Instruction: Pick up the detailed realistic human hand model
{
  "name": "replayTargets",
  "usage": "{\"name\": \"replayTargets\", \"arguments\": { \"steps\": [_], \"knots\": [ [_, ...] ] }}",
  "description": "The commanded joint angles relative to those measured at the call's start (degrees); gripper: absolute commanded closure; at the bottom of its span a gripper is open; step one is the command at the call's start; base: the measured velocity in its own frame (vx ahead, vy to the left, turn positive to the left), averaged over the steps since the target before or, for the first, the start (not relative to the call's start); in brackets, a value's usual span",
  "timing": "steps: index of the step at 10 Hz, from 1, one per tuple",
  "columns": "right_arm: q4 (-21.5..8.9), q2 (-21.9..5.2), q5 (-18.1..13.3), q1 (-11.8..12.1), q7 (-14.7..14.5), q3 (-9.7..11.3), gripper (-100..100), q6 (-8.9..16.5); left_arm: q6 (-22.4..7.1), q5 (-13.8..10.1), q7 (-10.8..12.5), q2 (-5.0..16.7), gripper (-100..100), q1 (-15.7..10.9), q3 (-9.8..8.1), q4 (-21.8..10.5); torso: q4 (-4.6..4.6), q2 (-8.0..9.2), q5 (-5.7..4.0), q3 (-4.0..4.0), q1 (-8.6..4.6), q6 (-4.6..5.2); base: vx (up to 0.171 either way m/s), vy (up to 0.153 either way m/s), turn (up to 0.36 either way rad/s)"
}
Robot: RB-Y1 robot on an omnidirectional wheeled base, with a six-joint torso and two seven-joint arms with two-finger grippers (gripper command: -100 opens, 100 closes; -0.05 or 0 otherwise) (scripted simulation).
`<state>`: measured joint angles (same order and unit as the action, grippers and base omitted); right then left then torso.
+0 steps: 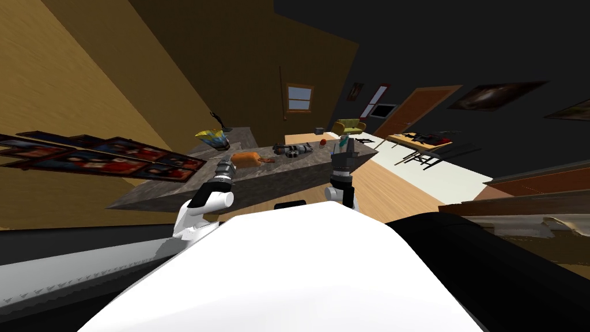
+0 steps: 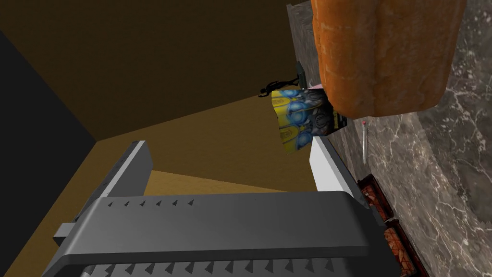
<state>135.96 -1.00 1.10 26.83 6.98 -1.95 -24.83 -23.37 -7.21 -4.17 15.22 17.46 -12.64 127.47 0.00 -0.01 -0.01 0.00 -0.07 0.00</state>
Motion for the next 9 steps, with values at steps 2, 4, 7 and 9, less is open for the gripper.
{"name": "replayTargets", "arguments": {
  "steps": [2,4,7,9],
  "knots": [
    [0.0,0.0,0.0,0.0,0.0,0.0,0,0.0,-4.3,-0.4,0.8,0.2,-100,-1.0,-1.10,-0.5,0.00,0.00,0.00,0.00,0.00,-0.01,0.006,-0.021,-0.047],
    [0.0,0.0,0.0,0.0,0.0,0.0,0,0.0,-7.6,-0.6,1.4,0.3,-100,-1.7,-1.80,-1.1,-0.01,-0.03,0.00,-0.02,0.00,-0.01,0.008,-0.022,-0.048],
    [0.0,0.0,0.0,0.0,0.0,0.0,0,0.0,-11.2,-0.7,2.0,0.4,-100,-2.4,-2.49,-1.7,-0.01,-0.05,-0.01,-0.03,-0.05,0.00,0.013,-0.027,-0.047],
    [0.0,0.0,0.0,0.0,0.0,0.0,0,0.0,-13.9,-0.7,2.6,0.4,-100,-3.1,-3.16,-2.3,-0.02,-0.09,-0.01,-0.05,-0.06,0.01,0.023,-0.031,-0.060]
  ]
}}
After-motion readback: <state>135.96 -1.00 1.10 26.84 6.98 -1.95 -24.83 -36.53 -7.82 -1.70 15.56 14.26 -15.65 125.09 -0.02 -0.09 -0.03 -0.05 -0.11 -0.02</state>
